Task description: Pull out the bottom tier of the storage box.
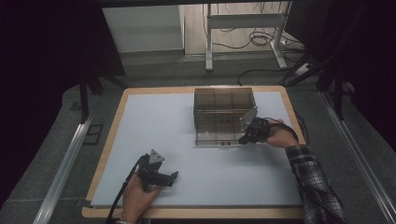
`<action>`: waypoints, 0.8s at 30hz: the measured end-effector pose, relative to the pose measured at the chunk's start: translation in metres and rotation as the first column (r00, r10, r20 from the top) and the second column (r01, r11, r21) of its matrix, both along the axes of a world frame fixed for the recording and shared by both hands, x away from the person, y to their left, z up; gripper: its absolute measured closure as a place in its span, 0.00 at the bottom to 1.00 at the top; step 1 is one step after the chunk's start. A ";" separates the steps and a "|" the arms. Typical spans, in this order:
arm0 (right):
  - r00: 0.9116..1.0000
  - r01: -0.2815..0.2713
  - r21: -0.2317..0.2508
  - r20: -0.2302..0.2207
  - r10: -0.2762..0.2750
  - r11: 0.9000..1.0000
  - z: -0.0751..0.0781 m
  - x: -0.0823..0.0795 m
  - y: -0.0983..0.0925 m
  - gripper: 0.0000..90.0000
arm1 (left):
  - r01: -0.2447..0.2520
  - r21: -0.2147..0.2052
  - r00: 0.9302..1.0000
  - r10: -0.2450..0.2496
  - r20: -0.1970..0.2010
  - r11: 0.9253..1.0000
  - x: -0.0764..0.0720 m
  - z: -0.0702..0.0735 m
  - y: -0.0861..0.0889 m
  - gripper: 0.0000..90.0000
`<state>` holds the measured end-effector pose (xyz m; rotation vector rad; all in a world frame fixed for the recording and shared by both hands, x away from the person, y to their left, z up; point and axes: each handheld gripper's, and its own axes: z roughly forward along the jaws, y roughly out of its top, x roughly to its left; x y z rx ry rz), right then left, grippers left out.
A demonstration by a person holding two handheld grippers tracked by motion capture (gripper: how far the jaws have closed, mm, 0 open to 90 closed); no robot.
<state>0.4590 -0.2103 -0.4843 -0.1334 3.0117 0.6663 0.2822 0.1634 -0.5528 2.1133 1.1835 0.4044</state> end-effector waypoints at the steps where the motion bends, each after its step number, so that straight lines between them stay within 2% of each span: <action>1: 1.000 0.000 0.000 0.000 0.000 1.000 0.000 0.000 0.000 0.96 | 0.000 0.000 1.000 0.000 0.000 1.000 0.000 0.000 0.000 0.00; 10: 1.000 -0.020 0.008 -0.003 0.020 1.000 -0.003 -0.016 0.000 0.96 | 0.000 0.000 1.000 0.000 0.000 1.000 0.000 0.000 0.000 0.00; 13: 1.000 -0.022 0.008 -0.004 0.022 1.000 -0.005 -0.018 0.000 0.96 | 0.000 0.000 1.000 0.000 0.000 1.000 0.000 0.000 0.000 0.00; 15: 1.000 -0.019 0.001 0.010 0.018 1.000 -0.007 -0.018 0.000 0.96 | 0.000 0.000 1.000 0.000 0.000 1.000 0.000 0.000 0.000 0.00; 16: 1.000 -0.013 0.003 -0.005 0.013 1.000 -0.009 -0.017 0.000 0.97 | 0.000 0.000 1.000 0.000 0.000 1.000 0.000 0.000 0.000 0.00; 17: 1.000 -0.015 -0.005 0.001 0.015 1.000 -0.010 -0.018 -0.001 0.96 | 0.000 0.000 1.000 0.000 0.000 1.000 0.000 0.000 0.000 0.00; 21: 1.000 -0.009 0.041 0.009 0.009 0.999 -0.008 -0.018 -0.003 0.91 | 0.000 0.000 1.000 0.000 0.000 1.000 0.000 0.000 0.000 0.00; 24: 0.999 0.002 0.040 0.036 -0.003 0.999 -0.005 -0.019 -0.002 0.87 | 0.000 0.000 1.000 0.000 0.000 1.000 0.000 0.000 0.000 0.00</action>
